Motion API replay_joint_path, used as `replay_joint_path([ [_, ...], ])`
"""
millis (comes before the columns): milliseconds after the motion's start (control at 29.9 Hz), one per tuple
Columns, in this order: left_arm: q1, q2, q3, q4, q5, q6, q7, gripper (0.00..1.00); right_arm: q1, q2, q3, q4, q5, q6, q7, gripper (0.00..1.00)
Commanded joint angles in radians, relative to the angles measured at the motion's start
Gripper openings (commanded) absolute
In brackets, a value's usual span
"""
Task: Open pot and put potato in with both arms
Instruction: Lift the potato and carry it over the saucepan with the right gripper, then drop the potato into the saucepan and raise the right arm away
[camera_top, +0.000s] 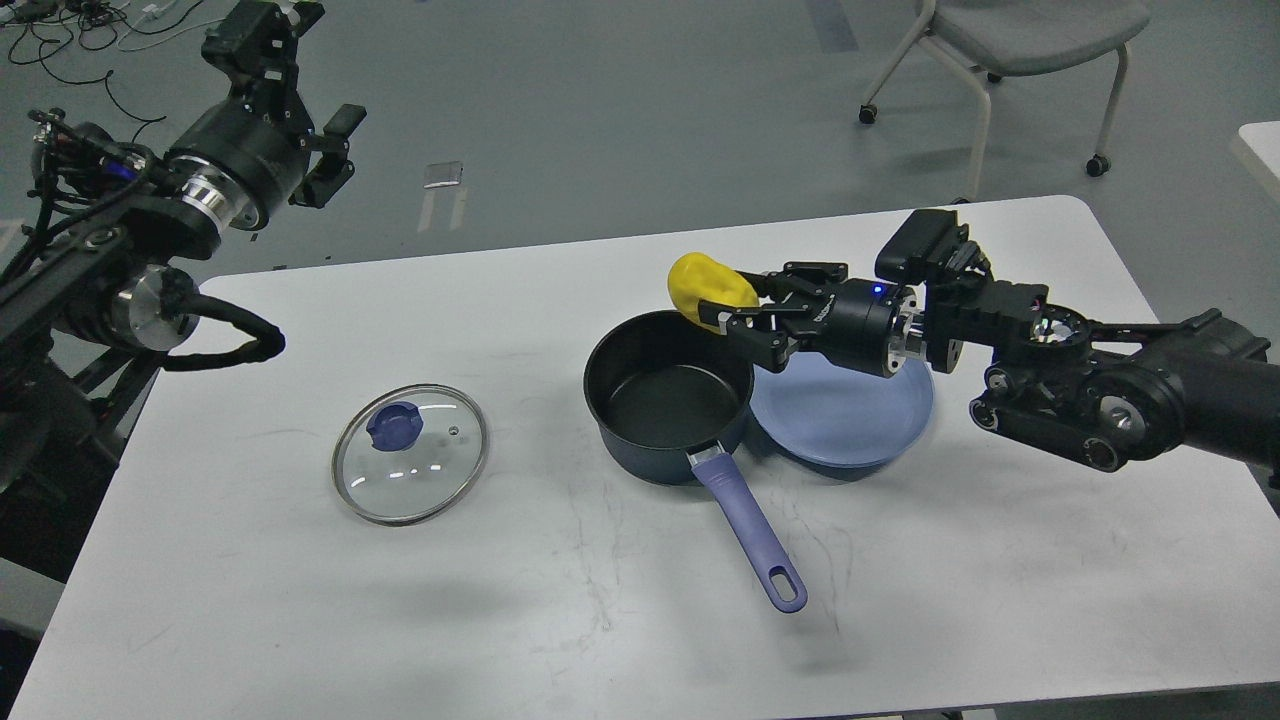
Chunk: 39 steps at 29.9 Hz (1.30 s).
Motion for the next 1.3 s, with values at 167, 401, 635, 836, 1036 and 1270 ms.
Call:
replay_joint_path([
  [167, 0.003, -0.001, 0.000, 0.001, 0.000, 0.000, 0.000, 0.98, -0.008, 0.038, -0.035, -0.002, 0.003, 0.001, 0.007, 1.00],
  [401, 0.003, -0.001, -0.001, 0.001, -0.002, -0.002, 0.002, 0.98, -0.014, 0.034, -0.021, 0.004, 0.053, -0.007, 0.007, 1.00],
  [635, 0.006, -0.021, -0.016, 0.000, -0.018, -0.005, 0.009, 0.98, -0.004, 0.044, 0.119, 0.014, 0.274, 0.004, 0.004, 1.00],
  [836, 0.072, -0.109, -0.098, 0.000, -0.025, 0.001, 0.005, 0.98, -0.002, -0.028, 0.426, 0.117, 0.969, 0.258, -0.114, 1.00],
  [1036, 0.117, -0.189, -0.124, -0.005, -0.046, 0.020, 0.014, 0.98, -0.039, -0.082, 0.598, 0.113, 1.291, 0.413, -0.280, 1.00],
  [1270, 0.170, -0.238, -0.159, -0.054, -0.068, 0.008, 0.012, 0.98, -0.105, -0.124, 0.730, 0.108, 1.371, 0.530, -0.421, 1.00],
])
